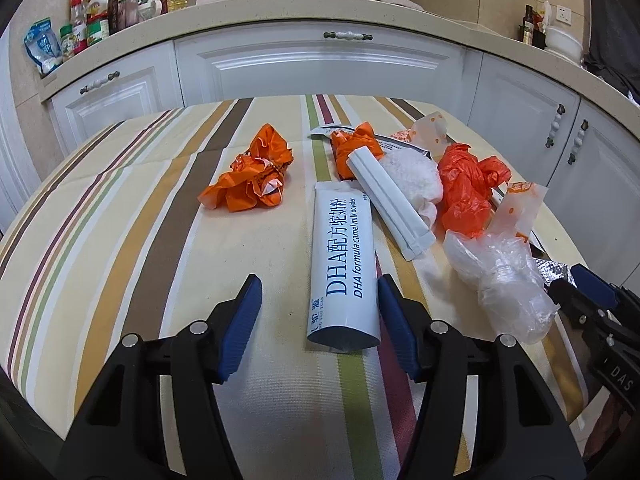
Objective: Collect trash
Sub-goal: 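Grasp the silver foil pack with the right tool while the left tool grasps the white DHA tube, then carry both items to the black bin and release them from both tools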
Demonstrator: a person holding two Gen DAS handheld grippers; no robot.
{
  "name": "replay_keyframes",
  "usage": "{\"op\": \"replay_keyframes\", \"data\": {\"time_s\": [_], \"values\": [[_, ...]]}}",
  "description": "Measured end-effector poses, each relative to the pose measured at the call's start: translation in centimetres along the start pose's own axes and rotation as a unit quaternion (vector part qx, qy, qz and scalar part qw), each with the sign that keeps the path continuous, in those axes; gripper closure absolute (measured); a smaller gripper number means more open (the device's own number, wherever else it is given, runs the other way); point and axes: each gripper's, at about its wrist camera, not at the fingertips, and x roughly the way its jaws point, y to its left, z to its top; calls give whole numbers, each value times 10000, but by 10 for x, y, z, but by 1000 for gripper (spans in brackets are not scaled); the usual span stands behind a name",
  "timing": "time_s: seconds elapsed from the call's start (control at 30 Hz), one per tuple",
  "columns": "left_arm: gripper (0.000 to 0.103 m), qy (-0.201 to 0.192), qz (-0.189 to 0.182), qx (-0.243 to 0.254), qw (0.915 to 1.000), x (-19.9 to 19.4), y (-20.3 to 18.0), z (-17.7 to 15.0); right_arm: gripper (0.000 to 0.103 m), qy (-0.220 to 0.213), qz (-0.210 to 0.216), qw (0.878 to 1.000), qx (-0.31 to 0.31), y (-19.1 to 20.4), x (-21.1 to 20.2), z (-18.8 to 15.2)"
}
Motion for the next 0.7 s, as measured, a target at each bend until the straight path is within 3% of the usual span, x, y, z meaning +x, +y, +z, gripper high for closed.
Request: {"op": "replay_keyframes", "data": {"time_s": [0.03, 0.13, 0.27, 0.7], "values": [[46, -2, -14, 49, 10000, 0, -1, -1, 62, 2, 6, 10000, -9, 0, 0, 0], [68, 38, -185, 117, 9998, -1, -2, -2, 76, 5, 95, 9999, -54, 1, 1, -1], [80, -4, -265, 87, 9996, -5, 0, -4, 76, -46, 95, 9999, -120, 4, -1, -3], [86, -452, -3, 20, 9990, -51, 5, -1, 76, -447, 108, 9986, -253, 10, -28, 2]]}}
